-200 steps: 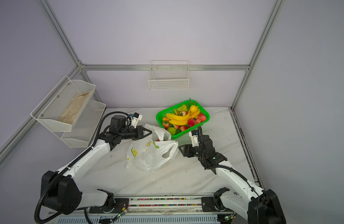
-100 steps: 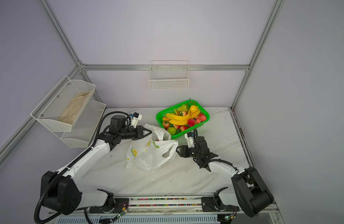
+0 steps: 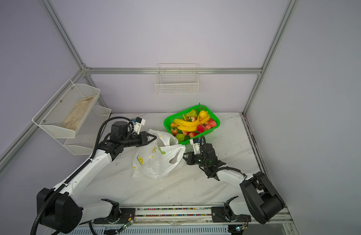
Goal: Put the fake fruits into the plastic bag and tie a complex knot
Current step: 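Withdraw the right gripper from the bag while left gripper lifts bag handle, then move the right gripper over the green basket toward the fruits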
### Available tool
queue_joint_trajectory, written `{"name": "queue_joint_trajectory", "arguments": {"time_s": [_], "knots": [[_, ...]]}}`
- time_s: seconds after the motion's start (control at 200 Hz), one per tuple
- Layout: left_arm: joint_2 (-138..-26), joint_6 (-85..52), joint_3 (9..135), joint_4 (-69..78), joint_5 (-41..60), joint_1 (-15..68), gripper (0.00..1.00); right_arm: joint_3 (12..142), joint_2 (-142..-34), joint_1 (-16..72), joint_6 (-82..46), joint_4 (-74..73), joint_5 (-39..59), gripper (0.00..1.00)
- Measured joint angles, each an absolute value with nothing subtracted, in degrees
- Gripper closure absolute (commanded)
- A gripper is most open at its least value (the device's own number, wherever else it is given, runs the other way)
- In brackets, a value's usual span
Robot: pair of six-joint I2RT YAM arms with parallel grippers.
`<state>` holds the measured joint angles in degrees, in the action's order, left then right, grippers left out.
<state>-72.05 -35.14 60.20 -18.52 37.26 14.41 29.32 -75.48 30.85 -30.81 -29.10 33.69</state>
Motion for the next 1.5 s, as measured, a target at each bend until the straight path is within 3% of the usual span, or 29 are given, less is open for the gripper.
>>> {"name": "queue_joint_trajectory", "arguments": {"time_s": [0.41, 0.705, 0.785, 1.03, 1.175, 1.345, 1.5], "knots": [[-66.0, -35.4, 60.2, -18.4, 38.3, -0.6, 1.0, 42.6, -74.4, 37.1, -34.0, -32.4, 33.8, 1.0], [-67.3, -35.6, 60.4, -18.5, 38.7, -2.3, 1.0, 52.0, -87.0, 36.9, -30.1, -29.4, 30.0, 0.98], [-69.3, -36.4, 60.4, -18.5, 38.8, -2.3, 1.0, 53.4, -89.6, 36.3, -29.0, -28.1, 29.5, 0.88], [-72.6, -39.5, 60.4, -18.9, 39.7, -2.3, 1.0, 57.4, -87.9, 32.1, -20.8, -15.3, 25.3, 0.34], [-72.3, -39.9, 60.4, -17.4, 39.8, -2.3, 1.0, 57.8, -79.8, 29.3, -14.1, -5.3, 17.5, 0.15], [-72.2, -39.7, 60.4, -16.3, 41.3, -2.1, 1.0, 59.0, -74.3, 26.2, -10.3, -0.5, 8.6, 0.07], [-71.5, -38.8, 60.3, -15.9, 41.9, -1.3, 1.0, 63.1, -79.4, 22.6, -8.9, 2.1, 1.0, 0.07]]}}
